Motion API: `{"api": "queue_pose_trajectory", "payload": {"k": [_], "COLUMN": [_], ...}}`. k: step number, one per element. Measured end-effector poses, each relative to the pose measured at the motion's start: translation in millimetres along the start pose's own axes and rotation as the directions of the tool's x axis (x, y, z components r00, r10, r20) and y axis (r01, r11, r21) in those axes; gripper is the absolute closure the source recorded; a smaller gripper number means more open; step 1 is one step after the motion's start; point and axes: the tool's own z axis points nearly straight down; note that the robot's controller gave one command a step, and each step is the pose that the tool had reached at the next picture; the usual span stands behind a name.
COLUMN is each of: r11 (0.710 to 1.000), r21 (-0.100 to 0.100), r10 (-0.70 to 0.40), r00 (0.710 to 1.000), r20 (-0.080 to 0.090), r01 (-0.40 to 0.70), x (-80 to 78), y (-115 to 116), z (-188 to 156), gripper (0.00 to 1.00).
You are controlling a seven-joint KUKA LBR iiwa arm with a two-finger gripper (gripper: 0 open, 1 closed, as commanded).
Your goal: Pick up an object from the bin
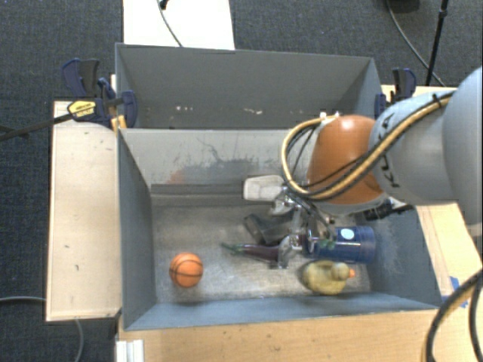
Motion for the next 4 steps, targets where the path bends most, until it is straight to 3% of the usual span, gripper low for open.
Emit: {"api": "queue_pose_trajectory", "payload": {"k": [1,3,4], "r11": [1.0,1.0,1.0], "r21": [0.002,0.003,0.004], "r10": [-0.003,-0.003,-0.003], "r00": [1.0,1.0,1.0], "r20": [-0.009,-0.012,-0.021], "r01": [0.003,0.003,0.003], "x": [1.2,2.0,2.7], "y": [-0.6,-0.5,-0.4], "z": [-2.3,-5.2,-21.5], "gripper": [1.0,1.0,1.0]}}
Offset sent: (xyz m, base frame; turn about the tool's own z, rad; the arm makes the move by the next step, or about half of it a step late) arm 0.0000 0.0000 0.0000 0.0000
